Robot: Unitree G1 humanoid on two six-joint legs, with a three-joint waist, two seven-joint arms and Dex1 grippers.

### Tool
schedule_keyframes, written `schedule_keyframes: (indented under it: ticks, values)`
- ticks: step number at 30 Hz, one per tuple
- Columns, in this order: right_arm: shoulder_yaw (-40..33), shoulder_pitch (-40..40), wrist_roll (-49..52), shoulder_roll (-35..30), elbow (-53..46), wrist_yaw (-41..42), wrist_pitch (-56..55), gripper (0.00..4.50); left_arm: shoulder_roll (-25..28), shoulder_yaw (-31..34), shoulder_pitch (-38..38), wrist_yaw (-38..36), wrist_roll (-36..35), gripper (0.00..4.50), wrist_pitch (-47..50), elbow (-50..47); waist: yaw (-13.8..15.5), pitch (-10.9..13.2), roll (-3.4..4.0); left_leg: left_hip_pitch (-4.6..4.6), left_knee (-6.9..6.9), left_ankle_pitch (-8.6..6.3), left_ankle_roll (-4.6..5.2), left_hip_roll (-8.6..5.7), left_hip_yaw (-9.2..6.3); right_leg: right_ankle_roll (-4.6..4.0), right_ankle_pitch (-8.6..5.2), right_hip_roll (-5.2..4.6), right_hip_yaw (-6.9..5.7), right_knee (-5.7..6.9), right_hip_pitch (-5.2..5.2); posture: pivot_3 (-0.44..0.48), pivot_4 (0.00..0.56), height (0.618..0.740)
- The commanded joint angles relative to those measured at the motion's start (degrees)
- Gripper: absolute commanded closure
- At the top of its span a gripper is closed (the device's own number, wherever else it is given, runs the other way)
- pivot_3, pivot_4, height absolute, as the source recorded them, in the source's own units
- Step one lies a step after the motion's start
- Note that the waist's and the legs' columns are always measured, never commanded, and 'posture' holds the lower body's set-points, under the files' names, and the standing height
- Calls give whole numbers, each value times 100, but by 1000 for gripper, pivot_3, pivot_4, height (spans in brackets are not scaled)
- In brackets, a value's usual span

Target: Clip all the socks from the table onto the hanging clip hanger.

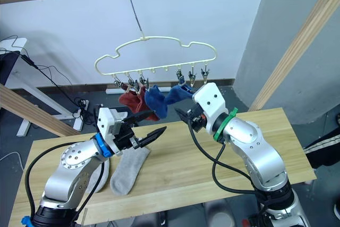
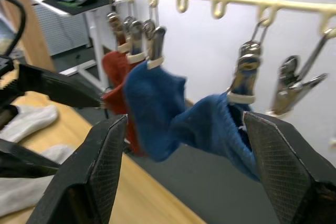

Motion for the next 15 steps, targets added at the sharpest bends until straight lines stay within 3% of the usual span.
schedule_keyframes:
  ticks: [1,3,15]
  values:
    - [-131,2,-42,156,-141,-173,-169,1796,112,162,-151,-80,-157,940,75,-245,4,0,0,0,0,0,0,1,0,0,0,0,0,0,0,-225,209,714]
    - [-119,-32,-124,217,-90,-265,-185,2473,118,166,-284,-78,-167,940,91,-180,12,0,0,0,-1,0,0,1,-2,0,0,0,-1,1,0,-225,209,714]
    - [-272,-307,-412,641,422,-797,-9,2473,173,185,-874,-315,-222,940,263,-24,9,0,0,0,0,0,0,0,-1,-1,1,-1,-1,5,-1,-225,202,714]
